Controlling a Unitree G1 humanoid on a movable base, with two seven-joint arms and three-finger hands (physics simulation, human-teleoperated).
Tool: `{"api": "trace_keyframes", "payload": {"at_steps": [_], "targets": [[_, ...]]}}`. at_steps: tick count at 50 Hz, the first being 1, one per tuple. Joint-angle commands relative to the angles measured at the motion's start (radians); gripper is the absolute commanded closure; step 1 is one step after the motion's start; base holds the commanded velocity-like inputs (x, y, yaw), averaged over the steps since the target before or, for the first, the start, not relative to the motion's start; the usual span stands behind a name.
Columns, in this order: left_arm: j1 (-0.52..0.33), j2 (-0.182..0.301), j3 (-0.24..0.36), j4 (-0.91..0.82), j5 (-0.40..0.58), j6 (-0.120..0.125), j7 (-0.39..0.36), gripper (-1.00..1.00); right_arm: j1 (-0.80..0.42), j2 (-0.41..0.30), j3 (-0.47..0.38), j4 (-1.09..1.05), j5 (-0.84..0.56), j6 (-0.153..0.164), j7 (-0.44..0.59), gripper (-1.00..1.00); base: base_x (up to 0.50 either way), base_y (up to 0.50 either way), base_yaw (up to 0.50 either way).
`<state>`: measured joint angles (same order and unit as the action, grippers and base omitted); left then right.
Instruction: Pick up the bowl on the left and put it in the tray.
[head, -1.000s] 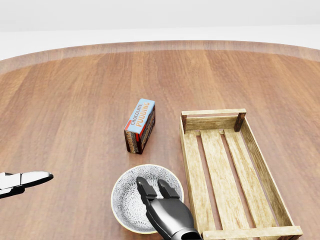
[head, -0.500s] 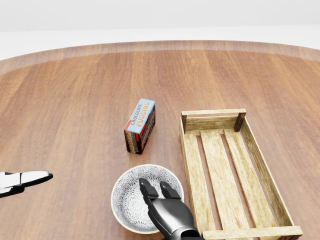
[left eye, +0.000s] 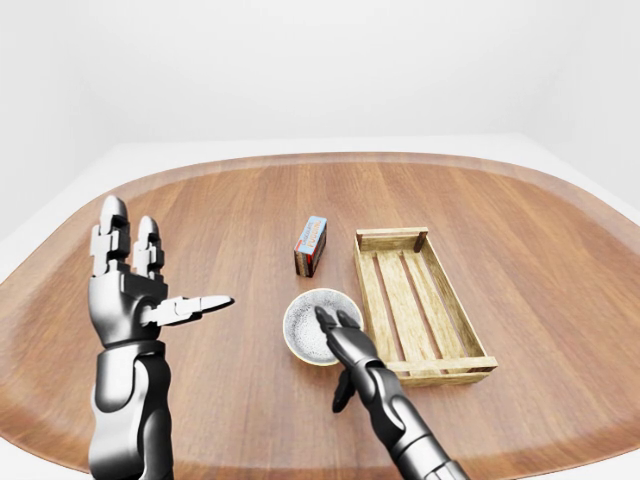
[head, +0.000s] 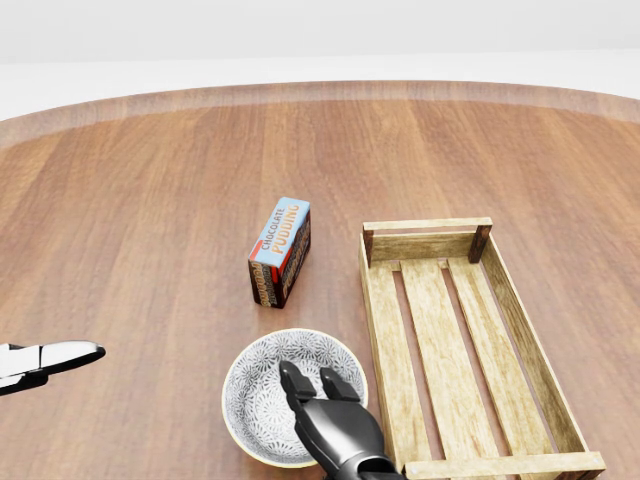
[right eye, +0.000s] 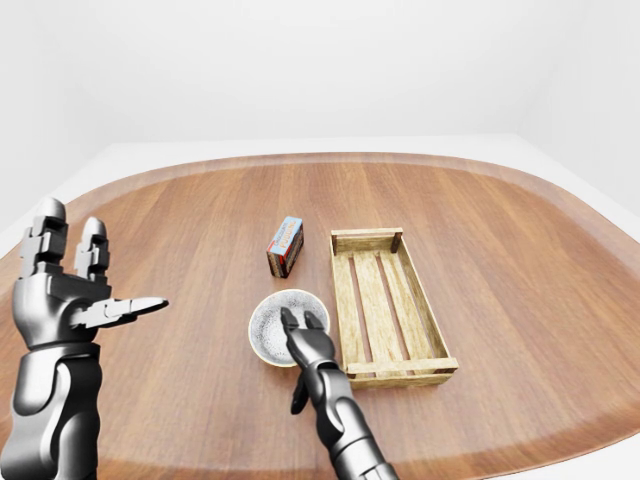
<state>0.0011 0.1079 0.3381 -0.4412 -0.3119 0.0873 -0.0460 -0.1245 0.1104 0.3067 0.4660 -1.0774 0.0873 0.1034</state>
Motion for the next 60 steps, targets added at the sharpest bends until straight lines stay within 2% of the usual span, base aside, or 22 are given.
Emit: {"api": "trace_keyframes", "payload": {"at_steps": [1, 28, 30, 32, 35, 36, 39, 40, 41, 53, 60], "targets": [[0.000, 0.000, 0.001, -0.004, -0.002, 0.000, 0.000, -1.00, -0.021, 0.008, -0.001, 0.034, -0.006, 0.000, -0.005, -1.00, 0.00, 0.00, 0.00], [-0.005, 0.006, 0.009, 0.005, -0.010, 0.000, 0.002, -1.00, -0.050, 0.028, -0.003, 0.089, -0.006, 0.000, -0.012, -1.00, 0.00, 0.00, 0.00], [-0.006, 0.006, 0.009, 0.006, -0.010, 0.000, 0.002, -1.00, -0.057, 0.028, -0.005, 0.101, -0.003, 0.000, -0.016, -0.94, 0.00, 0.00, 0.00], [-0.008, 0.007, 0.008, 0.008, -0.010, 0.000, 0.003, -1.00, -0.057, 0.027, -0.003, 0.106, -0.004, 0.000, -0.016, -0.75, 0.00, 0.00, 0.00], [-0.008, 0.006, 0.006, 0.012, -0.008, 0.000, 0.003, -1.00, -0.054, 0.028, -0.002, 0.107, -0.004, 0.000, -0.018, -0.69, 0.00, 0.00, 0.00], [-0.010, 0.007, 0.006, 0.016, -0.008, 0.000, 0.003, -1.00, -0.053, 0.029, -0.002, 0.110, -0.004, 0.000, -0.020, -0.50, 0.00, 0.00, 0.00], [-0.007, 0.007, 0.007, 0.013, -0.009, 0.000, 0.002, -1.00, -0.043, 0.031, 0.005, 0.099, -0.008, 0.000, -0.021, 0.58, 0.00, 0.00, 0.00], [-0.007, 0.007, 0.008, 0.010, -0.010, 0.000, 0.003, -1.00, -0.040, 0.031, 0.007, 0.095, -0.010, 0.000, -0.020, 0.86, 0.00, 0.00, 0.00], [-0.008, 0.007, 0.008, 0.013, -0.010, 0.000, 0.002, -1.00, -0.033, 0.031, 0.012, 0.087, -0.012, 0.000, -0.017, 1.00, 0.00, 0.00, 0.00], [0.001, 0.000, -0.003, 0.003, -0.004, 0.000, 0.002, -1.00, -0.007, 0.030, 0.027, 0.065, -0.017, 0.000, -0.010, 1.00, 0.00, 0.00, 0.00], [0.005, -0.003, -0.003, -0.013, -0.003, 0.000, 0.001, -1.00, -0.005, 0.034, 0.042, 0.013, -0.048, 0.000, 0.037, 1.00, 0.00, 0.00, 0.00]]}}
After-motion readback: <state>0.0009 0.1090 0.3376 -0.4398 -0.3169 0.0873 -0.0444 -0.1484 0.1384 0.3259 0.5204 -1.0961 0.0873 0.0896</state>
